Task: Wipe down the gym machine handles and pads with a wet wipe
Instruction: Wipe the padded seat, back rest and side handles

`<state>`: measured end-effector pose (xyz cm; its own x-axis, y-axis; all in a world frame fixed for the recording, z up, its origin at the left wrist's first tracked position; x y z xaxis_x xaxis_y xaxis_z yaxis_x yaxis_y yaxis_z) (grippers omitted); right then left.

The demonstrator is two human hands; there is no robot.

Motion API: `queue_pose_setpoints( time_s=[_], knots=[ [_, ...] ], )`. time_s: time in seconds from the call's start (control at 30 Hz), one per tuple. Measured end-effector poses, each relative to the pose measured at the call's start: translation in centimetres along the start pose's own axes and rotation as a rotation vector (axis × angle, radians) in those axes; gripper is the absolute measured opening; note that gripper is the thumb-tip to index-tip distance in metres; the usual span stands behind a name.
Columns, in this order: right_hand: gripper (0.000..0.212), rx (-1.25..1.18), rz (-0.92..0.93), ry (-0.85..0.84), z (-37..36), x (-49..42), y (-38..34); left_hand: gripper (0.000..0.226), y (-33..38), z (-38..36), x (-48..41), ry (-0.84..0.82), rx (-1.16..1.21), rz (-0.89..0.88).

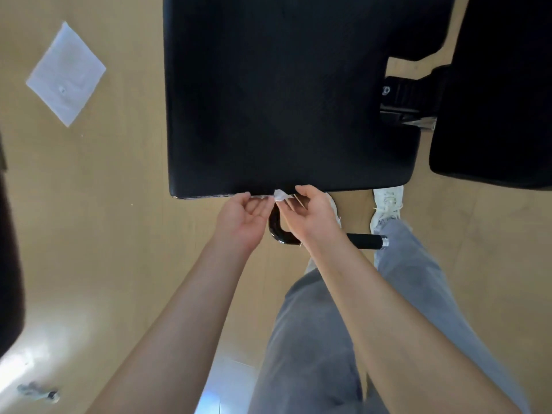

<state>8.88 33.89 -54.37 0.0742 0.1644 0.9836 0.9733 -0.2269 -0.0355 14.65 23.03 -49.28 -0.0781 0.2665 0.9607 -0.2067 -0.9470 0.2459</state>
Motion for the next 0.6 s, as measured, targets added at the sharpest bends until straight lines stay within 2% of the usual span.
queue_pose_setpoints(
  time_s=[0.07,0.17,0.27,0.43,0.5,0.6],
  knots=[
    [0.037,0.075,0.048,0.038,2.0,-0.2,-1.1,0.014,-1.5,-1.7,0.6,-0.028,-0.035,0.027],
    [0.019,0.106,0.127,0.084,3.2,0.3,-2.8,0.01,-2.8,-2.4,0.9,-0.022,-0.111,0.05],
    [0.03,-0.005,0.071,-0.012,2.2,1.3,-1.7,0.01,-2.8,-1.7,1.6,-0.004,-0.187,0.035],
    [0.027,-0.068,0.053,-0.118,-0.3,4.0,-1.4,0.021,0.3,-1.0,2.2,-0.032,-0.387,-0.172],
    [0.033,0.013,0.176,-0.159,-0.4,4.7,-2.7,0.017,1.4,-2.4,2.8,-0.07,-0.507,-0.263],
    [0.043,0.38,0.514,-0.195,-1.0,5.1,-7.0,0.013,2.9,-5.4,3.8,-0.132,-0.734,-0.427]
  ],
)
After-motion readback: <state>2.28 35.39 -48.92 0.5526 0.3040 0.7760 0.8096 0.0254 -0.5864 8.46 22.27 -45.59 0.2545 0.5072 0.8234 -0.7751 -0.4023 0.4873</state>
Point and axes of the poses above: each hand's wrist, its own x-axis away from the middle knuckle, its own z-axis out of the back of the hand, y = z × x, the point moved 10 cm from there along -x, towards the middle knuckle, and after that the axes turned 8 degrees about -x, right-handed, at the moved point
